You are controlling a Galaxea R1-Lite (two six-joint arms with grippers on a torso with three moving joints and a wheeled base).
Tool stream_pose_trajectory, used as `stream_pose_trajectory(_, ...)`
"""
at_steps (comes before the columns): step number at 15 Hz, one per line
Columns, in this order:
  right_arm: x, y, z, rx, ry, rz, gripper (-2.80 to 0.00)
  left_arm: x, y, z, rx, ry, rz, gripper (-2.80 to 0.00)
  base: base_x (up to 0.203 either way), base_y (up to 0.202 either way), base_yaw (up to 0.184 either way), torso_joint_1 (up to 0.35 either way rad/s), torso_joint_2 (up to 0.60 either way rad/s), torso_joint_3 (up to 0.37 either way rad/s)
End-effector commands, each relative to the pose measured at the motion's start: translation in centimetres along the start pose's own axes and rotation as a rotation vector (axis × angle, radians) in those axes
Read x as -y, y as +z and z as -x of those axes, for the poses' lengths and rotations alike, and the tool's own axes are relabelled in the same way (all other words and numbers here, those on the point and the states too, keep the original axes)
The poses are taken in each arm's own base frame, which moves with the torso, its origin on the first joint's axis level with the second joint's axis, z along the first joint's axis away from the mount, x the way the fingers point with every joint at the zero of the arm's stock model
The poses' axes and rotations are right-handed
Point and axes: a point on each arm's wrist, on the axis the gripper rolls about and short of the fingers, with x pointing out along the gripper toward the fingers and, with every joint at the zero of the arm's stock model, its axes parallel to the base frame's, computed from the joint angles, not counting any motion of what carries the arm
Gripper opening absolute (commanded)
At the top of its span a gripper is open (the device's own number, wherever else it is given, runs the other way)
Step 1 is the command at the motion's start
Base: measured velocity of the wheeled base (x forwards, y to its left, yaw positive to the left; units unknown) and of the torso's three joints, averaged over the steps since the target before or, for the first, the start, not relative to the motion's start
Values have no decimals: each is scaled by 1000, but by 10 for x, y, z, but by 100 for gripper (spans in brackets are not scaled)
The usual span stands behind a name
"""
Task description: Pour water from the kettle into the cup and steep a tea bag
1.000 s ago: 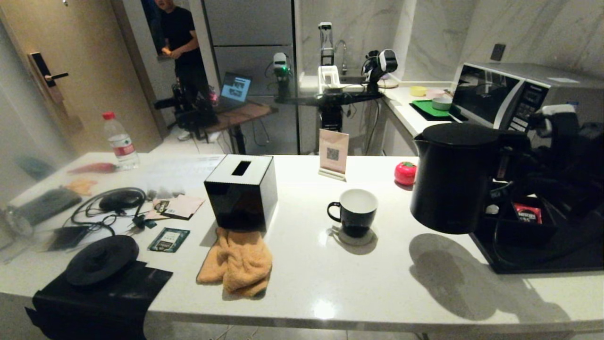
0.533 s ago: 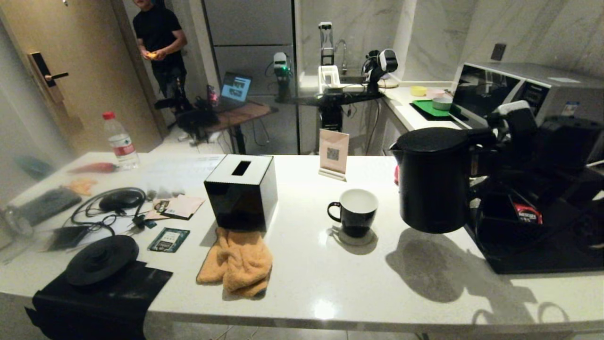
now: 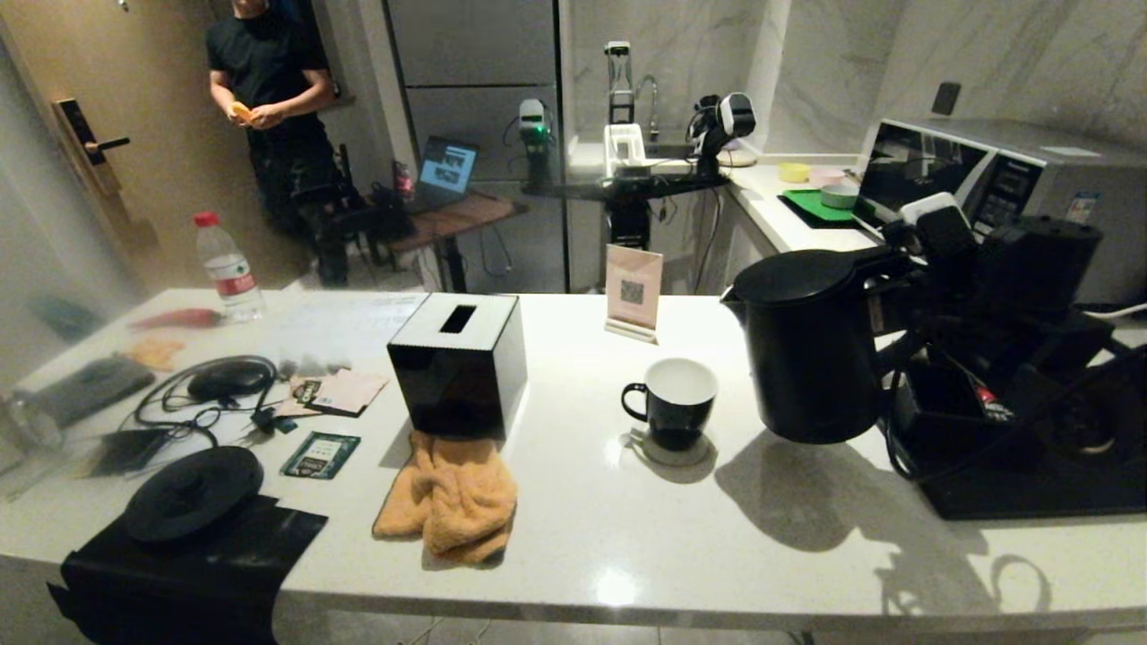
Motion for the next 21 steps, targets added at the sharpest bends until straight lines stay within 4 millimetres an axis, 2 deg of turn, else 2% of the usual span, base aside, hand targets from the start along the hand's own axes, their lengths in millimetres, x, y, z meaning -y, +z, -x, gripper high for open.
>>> stream_pose_trajectory(1, 0, -1, -1, 3, -3, 28, -280, 0, 0, 0, 0, -1, -1, -280, 0, 0, 0, 0, 0, 0)
stream_pose_trajectory(9, -4, 4, -11, 29, -3, 209, -280, 0, 0, 0, 0, 0, -1, -280, 0, 0, 0, 0, 0, 0)
stream_pose_trajectory(21, -21, 9, -17, 54, 24, 351, -280, 0, 0, 0, 0, -1, -1, -280, 0, 0, 0, 0, 0, 0)
